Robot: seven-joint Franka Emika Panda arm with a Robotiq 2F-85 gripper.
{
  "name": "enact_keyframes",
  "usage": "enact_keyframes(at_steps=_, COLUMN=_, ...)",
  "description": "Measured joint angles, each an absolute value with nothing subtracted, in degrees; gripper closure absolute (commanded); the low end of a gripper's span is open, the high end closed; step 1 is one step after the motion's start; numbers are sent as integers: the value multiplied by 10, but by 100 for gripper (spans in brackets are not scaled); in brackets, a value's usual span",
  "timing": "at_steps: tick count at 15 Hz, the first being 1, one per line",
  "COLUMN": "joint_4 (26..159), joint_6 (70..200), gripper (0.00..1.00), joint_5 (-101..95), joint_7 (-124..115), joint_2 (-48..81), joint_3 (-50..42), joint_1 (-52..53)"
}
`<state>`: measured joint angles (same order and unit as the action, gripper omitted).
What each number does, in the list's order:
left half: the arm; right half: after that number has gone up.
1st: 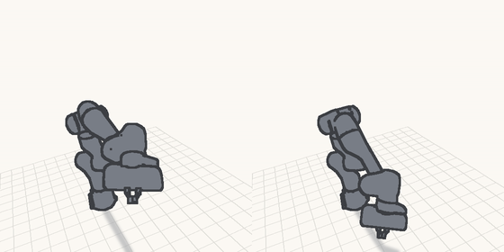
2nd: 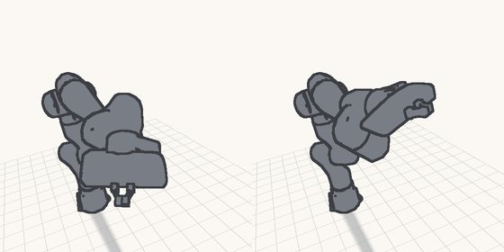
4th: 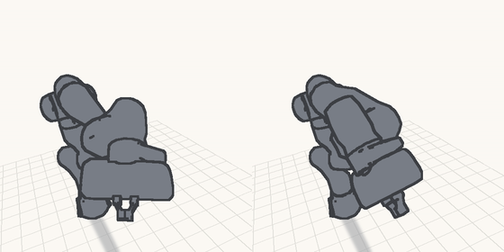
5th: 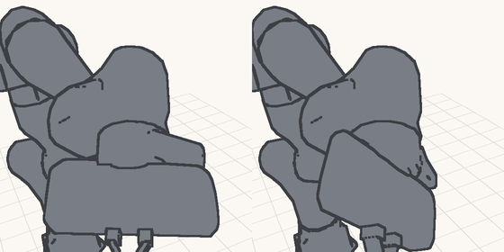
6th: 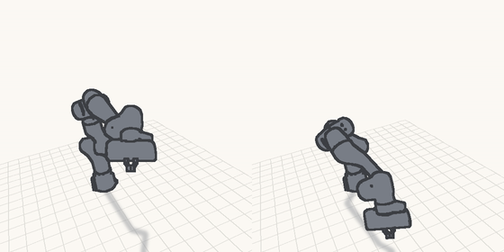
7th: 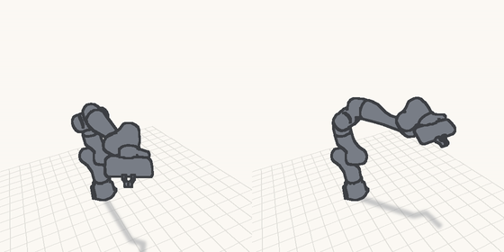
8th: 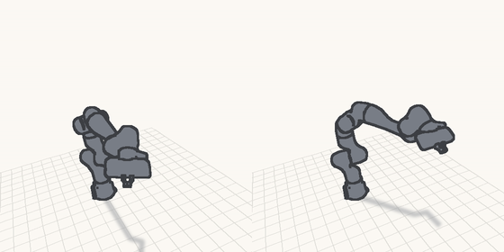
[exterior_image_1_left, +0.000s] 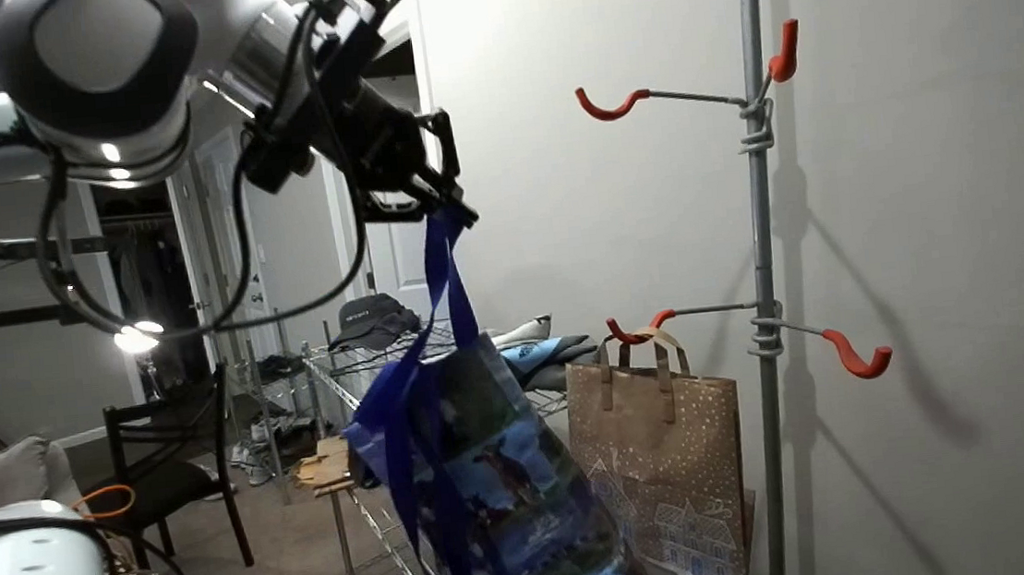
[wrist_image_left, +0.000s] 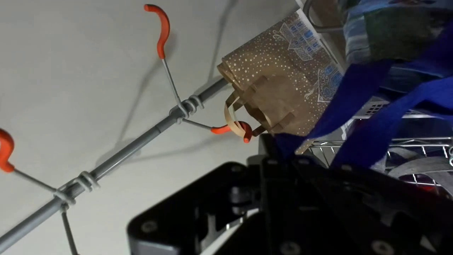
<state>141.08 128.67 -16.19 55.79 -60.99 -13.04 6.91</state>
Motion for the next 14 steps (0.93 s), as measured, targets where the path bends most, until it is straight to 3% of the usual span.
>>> enact_keyframes(at_steps=8, joint_4=1526, joint_6=1400, gripper=98, joint_5=-162, joint_7=562, joint_2=-602, joint_3=-222, joint_1=68)
enact_keyframes(at_steps=14, joint_4=1529, joint_6=1402, gripper=98, joint_5=-159, joint_7=562, joint_2=-601, joint_3=-223, joint_1=68)
